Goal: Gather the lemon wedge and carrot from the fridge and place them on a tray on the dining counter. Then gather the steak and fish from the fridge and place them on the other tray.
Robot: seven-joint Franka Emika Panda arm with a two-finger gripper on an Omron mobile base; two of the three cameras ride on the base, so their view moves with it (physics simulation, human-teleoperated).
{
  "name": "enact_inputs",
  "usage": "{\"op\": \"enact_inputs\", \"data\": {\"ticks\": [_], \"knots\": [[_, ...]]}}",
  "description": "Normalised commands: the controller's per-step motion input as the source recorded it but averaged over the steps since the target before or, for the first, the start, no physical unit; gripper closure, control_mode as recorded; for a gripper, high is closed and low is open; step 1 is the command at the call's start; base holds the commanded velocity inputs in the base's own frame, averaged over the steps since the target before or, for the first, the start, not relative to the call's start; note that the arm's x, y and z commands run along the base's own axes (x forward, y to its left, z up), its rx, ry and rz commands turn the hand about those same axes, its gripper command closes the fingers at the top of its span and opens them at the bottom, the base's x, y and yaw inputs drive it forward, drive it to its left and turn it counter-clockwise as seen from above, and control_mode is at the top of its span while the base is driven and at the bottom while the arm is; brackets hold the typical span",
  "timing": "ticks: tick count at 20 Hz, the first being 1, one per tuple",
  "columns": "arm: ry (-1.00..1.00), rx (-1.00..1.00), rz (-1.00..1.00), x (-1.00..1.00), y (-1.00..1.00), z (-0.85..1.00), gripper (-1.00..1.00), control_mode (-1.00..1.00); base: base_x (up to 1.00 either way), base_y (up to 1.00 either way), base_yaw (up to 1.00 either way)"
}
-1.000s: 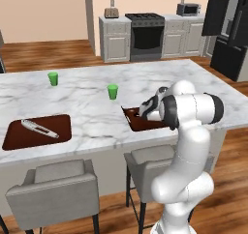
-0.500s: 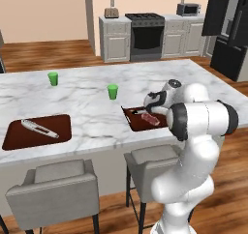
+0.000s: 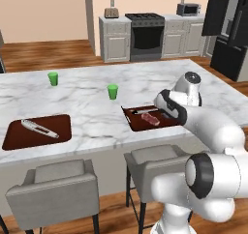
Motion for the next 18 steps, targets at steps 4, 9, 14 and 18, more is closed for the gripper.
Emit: {"op": "enact_inputs", "data": {"ticks": [4,9,14,18], "knots": [[0.0,-0.06,-0.03,-1.0,0.07,1.0,-1.0,-1.0,0.0,0.0,0.0],[0.0,-0.07,-0.02,-0.98,0.12,1.0,-1.0,-1.0,0.0,0.0,0.0],[0.0,-0.02,0.0,-1.0,0.03,1.0,-1.0,-1.0,0.0,0.0,0.0],[0.06,0.0,0.0,-1.0,0.04,0.96,-1.0,-1.0,0.0,0.0,0.0]]}}
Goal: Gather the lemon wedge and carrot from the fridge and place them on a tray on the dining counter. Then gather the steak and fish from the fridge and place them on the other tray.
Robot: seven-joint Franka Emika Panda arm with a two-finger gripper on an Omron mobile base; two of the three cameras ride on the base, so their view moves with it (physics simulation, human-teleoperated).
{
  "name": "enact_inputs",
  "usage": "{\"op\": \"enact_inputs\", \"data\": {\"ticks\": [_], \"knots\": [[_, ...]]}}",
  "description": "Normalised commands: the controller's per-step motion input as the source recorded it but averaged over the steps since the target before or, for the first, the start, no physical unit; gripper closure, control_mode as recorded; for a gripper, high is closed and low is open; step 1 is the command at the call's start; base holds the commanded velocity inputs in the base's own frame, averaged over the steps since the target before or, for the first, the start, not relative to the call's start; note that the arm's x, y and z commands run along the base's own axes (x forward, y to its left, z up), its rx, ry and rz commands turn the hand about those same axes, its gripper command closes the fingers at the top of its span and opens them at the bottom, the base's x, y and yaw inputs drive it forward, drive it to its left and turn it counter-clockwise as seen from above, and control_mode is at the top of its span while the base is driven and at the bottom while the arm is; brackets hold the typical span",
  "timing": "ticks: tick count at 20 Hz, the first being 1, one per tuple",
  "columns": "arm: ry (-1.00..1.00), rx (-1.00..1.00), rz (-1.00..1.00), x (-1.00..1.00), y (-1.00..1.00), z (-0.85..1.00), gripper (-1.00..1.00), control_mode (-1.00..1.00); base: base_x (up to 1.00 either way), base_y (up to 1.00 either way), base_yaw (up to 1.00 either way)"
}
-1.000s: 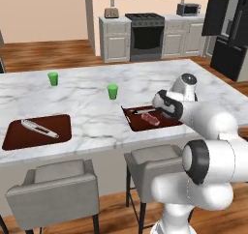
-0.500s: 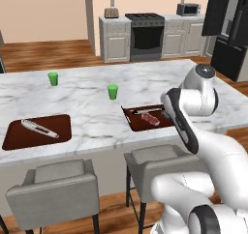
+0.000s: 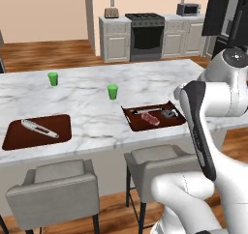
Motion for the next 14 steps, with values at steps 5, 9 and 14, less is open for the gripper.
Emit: {"op": "enact_inputs", "data": {"ticks": [5,9,14], "knots": [[0.03,-0.03,0.0,-0.6,0.7,0.13,-1.0,-1.0,0.0,0.0,0.0],[0.1,-0.01,0.01,-0.21,0.26,-0.16,-1.0,-1.0,0.0,0.0,0.0],[0.0,0.0,0.0,-0.06,0.0,-0.03,-1.0,1.0,-0.6,-0.53,-0.02]]}}
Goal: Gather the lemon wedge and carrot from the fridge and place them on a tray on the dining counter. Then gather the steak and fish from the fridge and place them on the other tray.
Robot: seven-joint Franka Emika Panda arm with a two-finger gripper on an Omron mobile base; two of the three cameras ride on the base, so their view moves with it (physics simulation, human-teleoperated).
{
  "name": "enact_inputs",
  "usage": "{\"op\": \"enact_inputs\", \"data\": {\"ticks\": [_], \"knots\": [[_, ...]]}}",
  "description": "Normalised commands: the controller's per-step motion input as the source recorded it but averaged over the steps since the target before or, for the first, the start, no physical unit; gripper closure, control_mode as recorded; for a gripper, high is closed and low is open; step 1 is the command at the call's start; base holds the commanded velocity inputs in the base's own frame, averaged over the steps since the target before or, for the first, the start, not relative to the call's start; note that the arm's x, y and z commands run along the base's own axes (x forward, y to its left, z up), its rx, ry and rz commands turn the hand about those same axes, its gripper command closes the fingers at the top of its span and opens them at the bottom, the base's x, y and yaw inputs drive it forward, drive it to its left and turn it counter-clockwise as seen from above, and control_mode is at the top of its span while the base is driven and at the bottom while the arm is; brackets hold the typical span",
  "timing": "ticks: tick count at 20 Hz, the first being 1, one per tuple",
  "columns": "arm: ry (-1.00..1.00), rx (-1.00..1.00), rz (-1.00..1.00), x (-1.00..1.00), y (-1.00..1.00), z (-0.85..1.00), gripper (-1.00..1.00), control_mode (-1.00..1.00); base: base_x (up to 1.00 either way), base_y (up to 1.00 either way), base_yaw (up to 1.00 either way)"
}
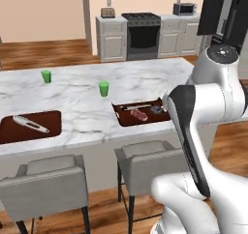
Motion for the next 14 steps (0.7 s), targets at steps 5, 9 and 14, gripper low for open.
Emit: {"op": "enact_inputs", "data": {"ticks": [5,9,14], "knots": [[0.0,0.0,0.0,0.0,0.0,0.0,-1.0,1.0,-0.05,-1.0,-0.22],[0.0,0.0,0.0,0.0,0.0,0.0,-1.0,1.0,0.43,-1.0,-0.25],[0.0,0.0,0.0,0.0,0.0,0.0,-1.0,1.0,0.62,-1.0,-0.23]]}}
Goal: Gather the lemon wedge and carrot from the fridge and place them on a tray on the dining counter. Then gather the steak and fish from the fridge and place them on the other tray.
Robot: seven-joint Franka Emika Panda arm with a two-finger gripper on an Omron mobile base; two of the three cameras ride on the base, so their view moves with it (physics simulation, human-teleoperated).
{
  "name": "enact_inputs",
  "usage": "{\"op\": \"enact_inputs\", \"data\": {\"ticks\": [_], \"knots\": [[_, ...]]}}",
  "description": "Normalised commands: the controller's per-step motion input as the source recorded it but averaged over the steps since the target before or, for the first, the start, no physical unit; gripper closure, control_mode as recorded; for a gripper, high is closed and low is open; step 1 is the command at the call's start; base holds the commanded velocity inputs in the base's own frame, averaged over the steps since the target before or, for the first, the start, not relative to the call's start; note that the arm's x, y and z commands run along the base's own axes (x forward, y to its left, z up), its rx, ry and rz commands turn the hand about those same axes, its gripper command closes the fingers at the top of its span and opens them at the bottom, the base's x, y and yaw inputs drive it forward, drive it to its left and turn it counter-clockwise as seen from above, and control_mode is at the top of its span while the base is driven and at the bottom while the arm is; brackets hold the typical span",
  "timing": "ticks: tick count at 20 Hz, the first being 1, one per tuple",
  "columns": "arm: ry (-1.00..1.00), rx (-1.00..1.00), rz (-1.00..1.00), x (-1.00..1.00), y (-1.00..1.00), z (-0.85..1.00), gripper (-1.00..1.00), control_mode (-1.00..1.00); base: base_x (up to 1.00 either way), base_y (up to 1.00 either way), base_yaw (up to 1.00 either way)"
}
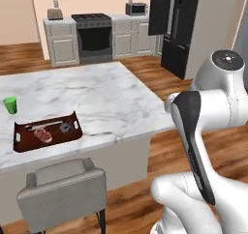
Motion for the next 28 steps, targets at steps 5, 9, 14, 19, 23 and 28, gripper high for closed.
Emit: {"op": "enact_inputs", "data": {"ticks": [5,9,14,19,23,28], "knots": [[0.0,0.0,0.0,0.0,0.0,0.0,-1.0,1.0,0.73,-1.0,-0.22],[0.0,0.0,0.0,0.0,0.0,0.0,-1.0,1.0,0.77,-1.0,-0.2],[0.0,0.0,0.0,0.0,0.0,0.0,-1.0,1.0,0.93,-1.0,-0.18],[0.0,0.0,0.0,0.0,0.0,0.0,-1.0,1.0,1.0,-0.77,-0.15],[0.0,0.0,0.0,0.0,0.0,0.0,-1.0,1.0,1.0,-0.2,-0.11],[0.0,0.0,0.0,0.0,0.0,0.0,-1.0,1.0,1.0,0.05,-0.09]]}}
